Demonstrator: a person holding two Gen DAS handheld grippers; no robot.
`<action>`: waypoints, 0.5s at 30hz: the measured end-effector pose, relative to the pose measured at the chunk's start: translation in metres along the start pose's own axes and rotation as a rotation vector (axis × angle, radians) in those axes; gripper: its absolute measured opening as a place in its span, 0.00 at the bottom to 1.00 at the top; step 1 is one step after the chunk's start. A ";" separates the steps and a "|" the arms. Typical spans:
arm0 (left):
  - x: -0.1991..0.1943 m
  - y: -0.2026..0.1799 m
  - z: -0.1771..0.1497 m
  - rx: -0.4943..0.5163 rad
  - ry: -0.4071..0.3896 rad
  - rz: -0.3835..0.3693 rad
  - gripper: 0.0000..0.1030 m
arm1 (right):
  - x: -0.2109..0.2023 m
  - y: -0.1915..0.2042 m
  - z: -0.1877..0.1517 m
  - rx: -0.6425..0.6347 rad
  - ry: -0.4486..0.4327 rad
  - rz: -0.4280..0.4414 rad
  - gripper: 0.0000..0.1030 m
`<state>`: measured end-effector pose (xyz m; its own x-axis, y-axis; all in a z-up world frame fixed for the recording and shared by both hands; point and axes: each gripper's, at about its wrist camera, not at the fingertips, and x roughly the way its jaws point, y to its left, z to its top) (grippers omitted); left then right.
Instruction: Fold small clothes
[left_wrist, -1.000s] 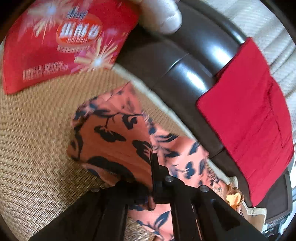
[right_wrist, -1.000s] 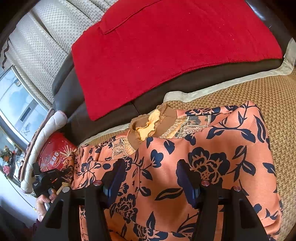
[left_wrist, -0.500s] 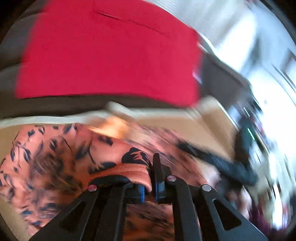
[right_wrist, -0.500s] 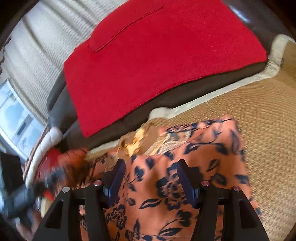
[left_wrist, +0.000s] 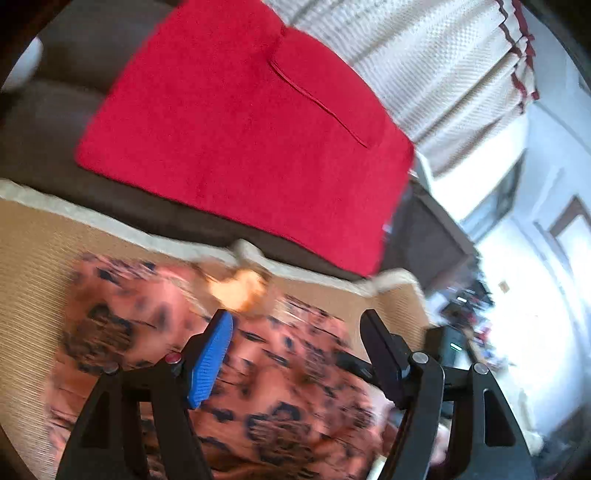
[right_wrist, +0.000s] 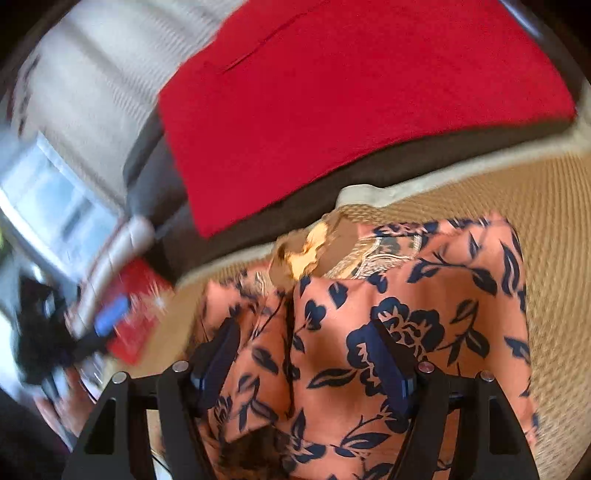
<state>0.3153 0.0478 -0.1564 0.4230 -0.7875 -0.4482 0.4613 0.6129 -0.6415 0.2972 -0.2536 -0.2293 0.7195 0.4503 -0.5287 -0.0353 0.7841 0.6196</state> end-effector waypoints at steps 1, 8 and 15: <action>-0.002 0.007 0.002 -0.005 -0.008 0.053 0.70 | 0.000 0.006 -0.001 -0.034 0.012 0.004 0.72; -0.001 0.095 -0.012 -0.192 0.049 0.423 0.70 | 0.011 0.059 -0.035 -0.369 0.178 -0.030 0.72; -0.015 0.125 -0.023 -0.252 0.047 0.558 0.70 | 0.040 0.032 -0.053 0.069 0.321 0.247 0.72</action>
<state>0.3491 0.1345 -0.2440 0.5104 -0.3580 -0.7819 -0.0208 0.9039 -0.4273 0.2880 -0.1882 -0.2611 0.4417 0.7403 -0.5068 -0.1250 0.6102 0.7823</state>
